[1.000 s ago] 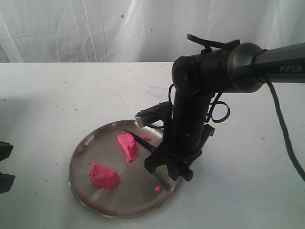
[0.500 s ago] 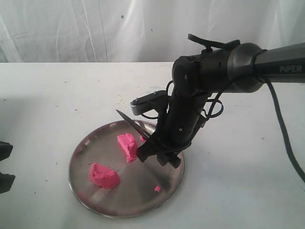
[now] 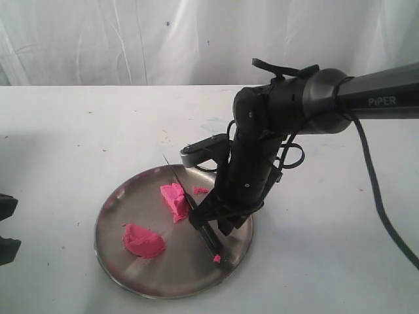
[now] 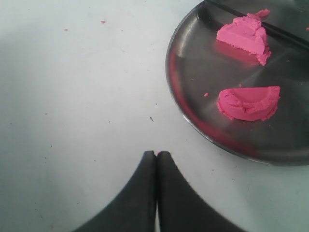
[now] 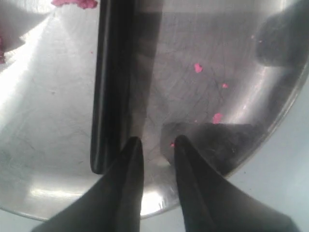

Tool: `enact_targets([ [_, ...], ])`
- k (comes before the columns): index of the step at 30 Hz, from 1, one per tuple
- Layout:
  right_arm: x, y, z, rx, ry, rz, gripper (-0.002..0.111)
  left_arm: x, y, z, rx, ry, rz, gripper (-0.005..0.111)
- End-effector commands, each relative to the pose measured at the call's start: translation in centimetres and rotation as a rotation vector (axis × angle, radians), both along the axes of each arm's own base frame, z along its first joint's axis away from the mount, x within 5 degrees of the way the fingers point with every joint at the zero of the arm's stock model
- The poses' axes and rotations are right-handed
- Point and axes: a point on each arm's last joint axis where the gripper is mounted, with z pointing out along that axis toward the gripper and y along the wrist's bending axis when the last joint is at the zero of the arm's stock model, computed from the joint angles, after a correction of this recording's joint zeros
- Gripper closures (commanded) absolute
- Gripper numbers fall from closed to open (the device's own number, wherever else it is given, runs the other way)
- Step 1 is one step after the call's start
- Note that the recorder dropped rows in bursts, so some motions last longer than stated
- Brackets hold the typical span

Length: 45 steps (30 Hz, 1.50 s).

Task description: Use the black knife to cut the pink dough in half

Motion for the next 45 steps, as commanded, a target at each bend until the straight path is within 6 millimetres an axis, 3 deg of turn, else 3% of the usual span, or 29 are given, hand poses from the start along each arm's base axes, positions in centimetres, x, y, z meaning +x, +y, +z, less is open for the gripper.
enact_targets([
  [1, 0.2, -0.3, 0.0, -0.006, -0.017, 0.01, 0.086, -0.2, 0.1, -0.1, -0.014, 0.007, 0.009, 0.107],
  [5, 0.1, -1.0, 0.6, -0.071, -0.018, 0.054, 0.086, -0.2, 0.1, -0.1, -0.014, 0.007, 0.009, 0.107],
  [8, 0.0, -1.9, 2.3, -0.132, -0.082, 0.107, 0.086, -0.2, 0.0, -0.1, -0.015, 0.005, 0.009, 0.107],
  [11, 1.1, -3.9, 4.7, -0.262, -0.244, 0.156, 0.086, -0.2, 0.1, -0.1, -0.009, 0.007, 0.005, 0.107],
  [14, 2.7, -7.0, 6.9, -0.348, -0.382, 0.029, 0.086, -0.3, 0.1, -0.2, 0.021, 0.013, -0.013, 0.107],
  [16, 3.9, -10.1, 8.1, -0.38, -0.439, -0.12, 0.088, -0.3, 0.2, -0.3, 0.045, 0.012, -0.03, 0.107],
  [17, 4.7, -13.8, 8.8, -0.367, -0.427, -0.313, 0.094, -0.4, 0.2, -0.3, 0.064, 0.02, -0.042, 0.107],
  [18, 4.8, -15.4, 8.9, -0.355, -0.407, -0.4, 0.098, -0.4, 0.2, -0.4, 0.072, 0.03, -0.044, 0.107],
  [19, 4.6, -19.1, 8.8, -0.293, -0.358, -0.594, 0.105, -0.5, 0.3, -0.5, 0.099, 0.043, -0.055, 0.107],
  [21, 3.8, -22.1, 8.6, -0.232, -0.334, -0.715, 0.108, -0.6, 0.5, -0.6, 0.12, 0.058, -0.055, 0.107],
  [23, 2.2, -24.6, 8.7, -0.169, -0.393, -0.798, 0.108, -0.6, 0.6, -0.7, 0.134, 0.063, -0.055, 0.107],
  [25, -2.4, -26.3, 9.6, 0.038, -0.685, -0.913, 0.108, -0.7, 0.6, -0.7, 0.137, 0.065, -0.055, 0.107],
  [26, -3.8, -26.2, 10.0, 0.127, -0.811, -0.911, 0.108, -0.7, 0.6, -0.7, 0.137, 0.065, -0.055, 0.107],
  [27, -7.0, -25.4, 10.3, 0.241, -0.984, -0.865, 0.108, -0.7, 0.6, -0.7, 0.137, 0.065, -0.055, 0.107],
  [29, -11.0, -24.6, 10.5, 0.336, -1.154, -0.81, 0.108, -0.6, 0.6, -0.7, 0.137, 0.063, -0.055, 0.107],
  [33, -16.1, -24.0, 13.9, 0.416, -1.383, -0.773, 0.108, -0.6, 0.6, -0.7, 0.137, 0.063, -0.055, 0.107],
  [38, -20.2, -23.7, 16.0, 0.459, -1.54, -0.753, 0.108, -0.6, 0.6, -0.7, 0.137, 0.063, -0.055, 0.107],
  [45, -23.9, -23.3, 17.5, 0.525, -1.717, -0.709, 0.108, -0.6, 0.6, -0.7, 0.137, 0.063, -0.055, 0.107],
])
